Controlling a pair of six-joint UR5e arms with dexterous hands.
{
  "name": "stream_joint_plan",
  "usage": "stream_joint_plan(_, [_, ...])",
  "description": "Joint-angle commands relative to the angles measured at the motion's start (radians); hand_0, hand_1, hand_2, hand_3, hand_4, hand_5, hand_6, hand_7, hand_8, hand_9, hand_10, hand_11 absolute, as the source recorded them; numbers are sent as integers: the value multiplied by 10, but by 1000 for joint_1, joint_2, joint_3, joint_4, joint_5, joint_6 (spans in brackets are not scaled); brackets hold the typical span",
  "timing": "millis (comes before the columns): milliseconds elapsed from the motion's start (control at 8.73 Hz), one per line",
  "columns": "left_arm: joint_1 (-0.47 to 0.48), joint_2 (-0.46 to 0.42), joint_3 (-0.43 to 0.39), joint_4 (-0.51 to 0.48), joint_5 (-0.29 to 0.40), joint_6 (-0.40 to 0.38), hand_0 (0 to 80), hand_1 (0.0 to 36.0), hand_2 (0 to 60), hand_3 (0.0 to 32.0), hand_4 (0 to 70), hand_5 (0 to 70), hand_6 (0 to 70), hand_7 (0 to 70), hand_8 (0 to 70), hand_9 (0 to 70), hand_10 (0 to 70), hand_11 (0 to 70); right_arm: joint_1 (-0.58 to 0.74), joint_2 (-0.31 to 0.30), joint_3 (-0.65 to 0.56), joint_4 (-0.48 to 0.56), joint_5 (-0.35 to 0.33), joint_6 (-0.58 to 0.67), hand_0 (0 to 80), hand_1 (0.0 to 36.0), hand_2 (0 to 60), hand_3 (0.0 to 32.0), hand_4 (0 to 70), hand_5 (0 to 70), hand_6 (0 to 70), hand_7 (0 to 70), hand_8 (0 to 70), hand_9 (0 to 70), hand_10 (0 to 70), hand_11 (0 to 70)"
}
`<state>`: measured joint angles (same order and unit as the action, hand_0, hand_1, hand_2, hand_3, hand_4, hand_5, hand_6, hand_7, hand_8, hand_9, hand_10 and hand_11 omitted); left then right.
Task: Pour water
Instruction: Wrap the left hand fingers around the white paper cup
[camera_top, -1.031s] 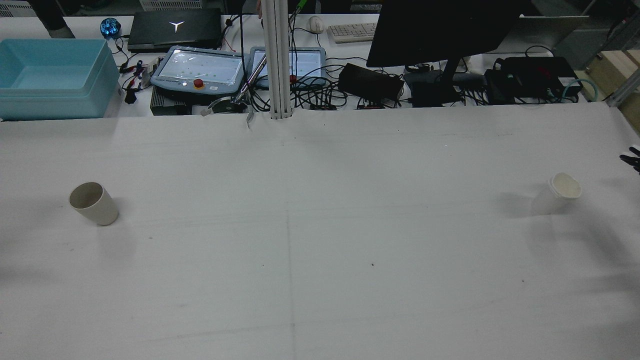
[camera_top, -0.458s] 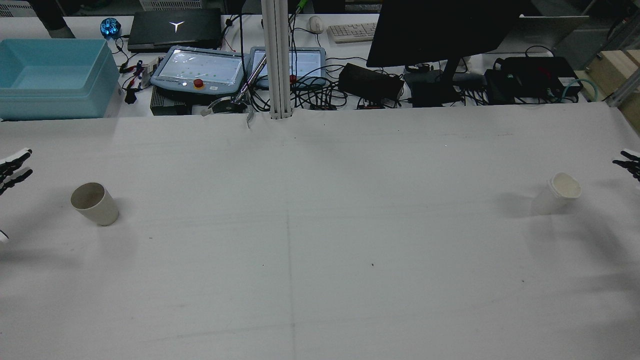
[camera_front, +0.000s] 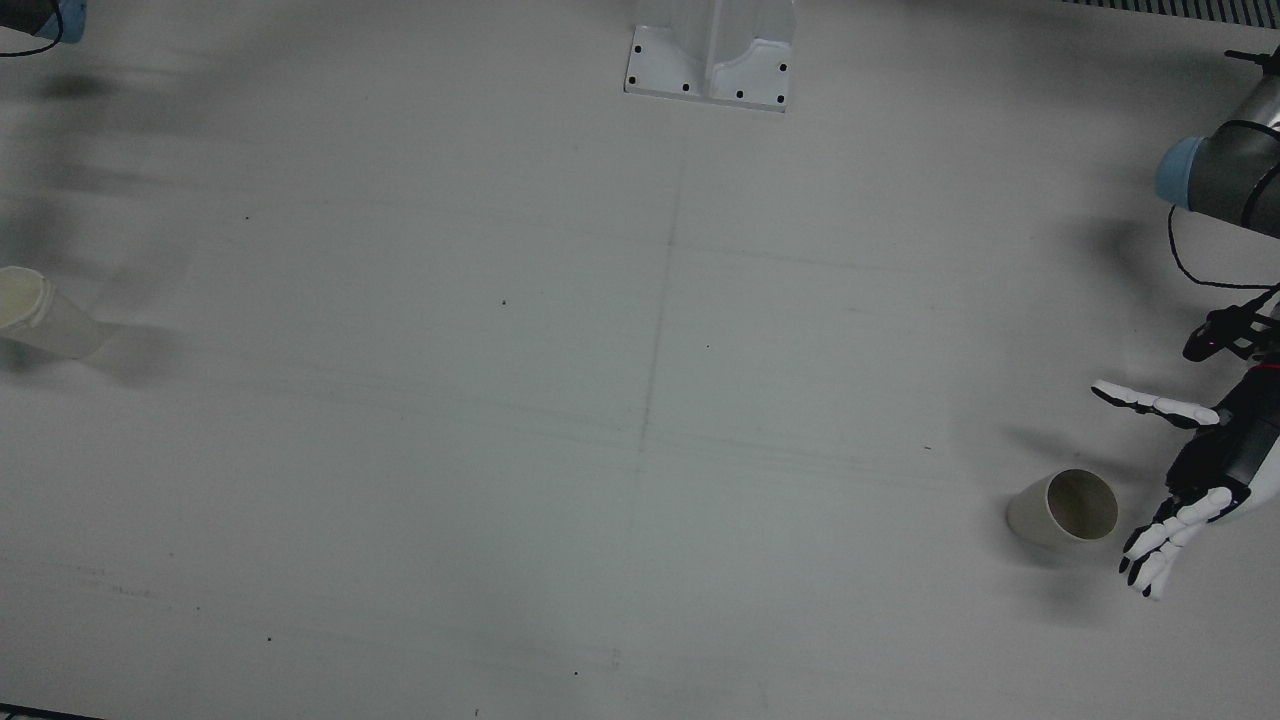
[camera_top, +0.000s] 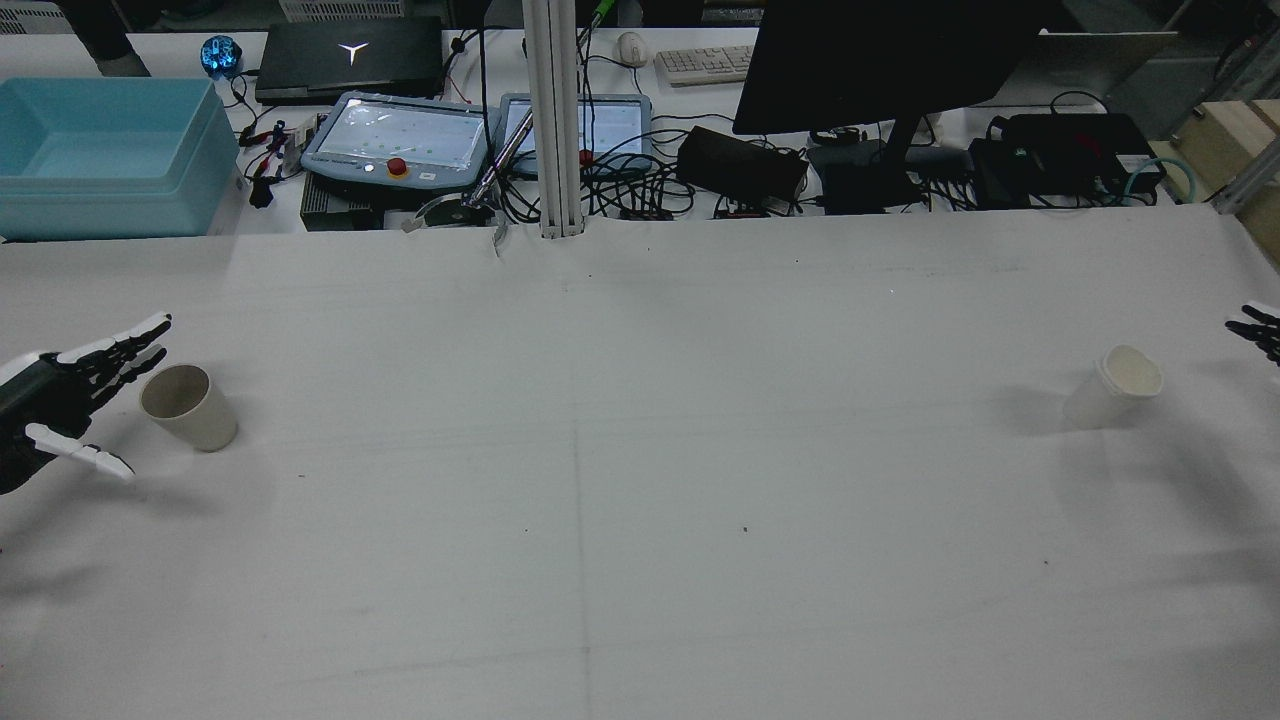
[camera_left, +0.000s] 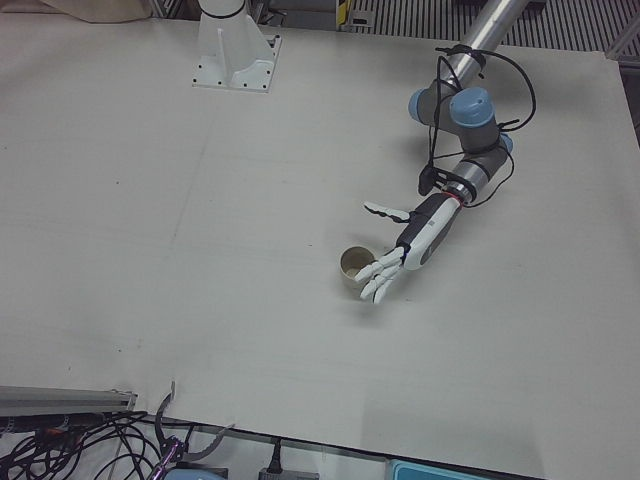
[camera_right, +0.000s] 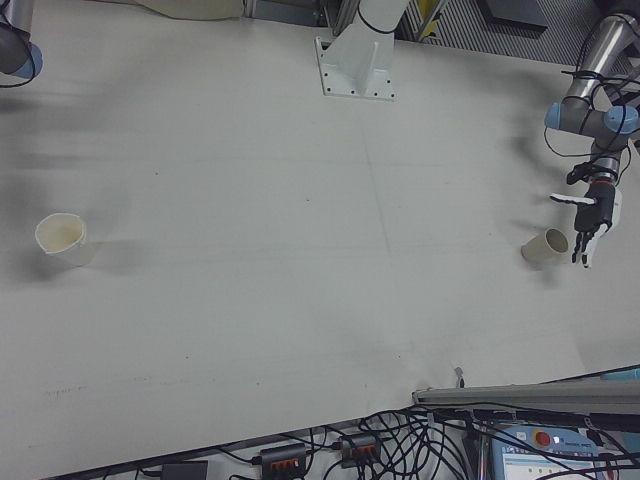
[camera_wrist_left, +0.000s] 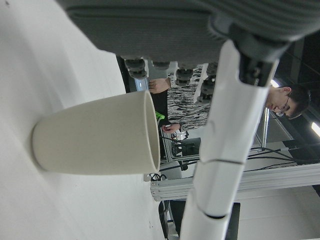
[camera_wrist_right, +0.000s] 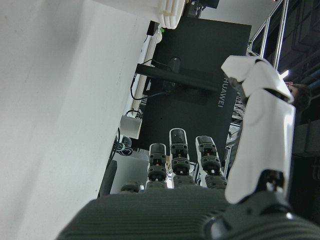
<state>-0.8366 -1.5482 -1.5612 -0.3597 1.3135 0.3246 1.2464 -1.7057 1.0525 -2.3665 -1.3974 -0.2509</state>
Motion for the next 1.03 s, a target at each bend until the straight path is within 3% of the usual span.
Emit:
stream_joint_plan(0, [22, -18, 15, 24, -20, -9, 800, 262, 0, 0, 278, 0, 91, 41, 8, 0, 34, 82, -1, -2, -2, 0, 0, -1, 539, 251, 290, 0, 137, 87, 201, 205, 128, 173, 0, 0])
stream_joint_plan(344, [22, -36, 62, 7, -20, -10, 800, 283, 0, 0, 284, 0, 97, 47, 9, 0, 34, 84, -1, -5, -2, 0, 0, -1, 539, 249, 278, 0, 125, 86, 194, 195, 128, 173, 0, 0])
stream_joint_plan(573, [22, -61, 124, -16, -20, -22, 800, 263, 0, 0, 251, 0, 86, 32, 7, 0, 24, 68, -1, -5, -2, 0, 0, -1, 537, 247, 276, 0, 122, 86, 194, 199, 129, 176, 0, 0])
stream_joint_plan(916, [22, -94, 179, -12, -20, -22, 800, 271, 0, 0, 251, 0, 87, 31, 7, 0, 25, 70, -1, -5, -2, 0, 0, -1, 542, 252, 280, 0, 123, 87, 196, 201, 128, 174, 0, 0])
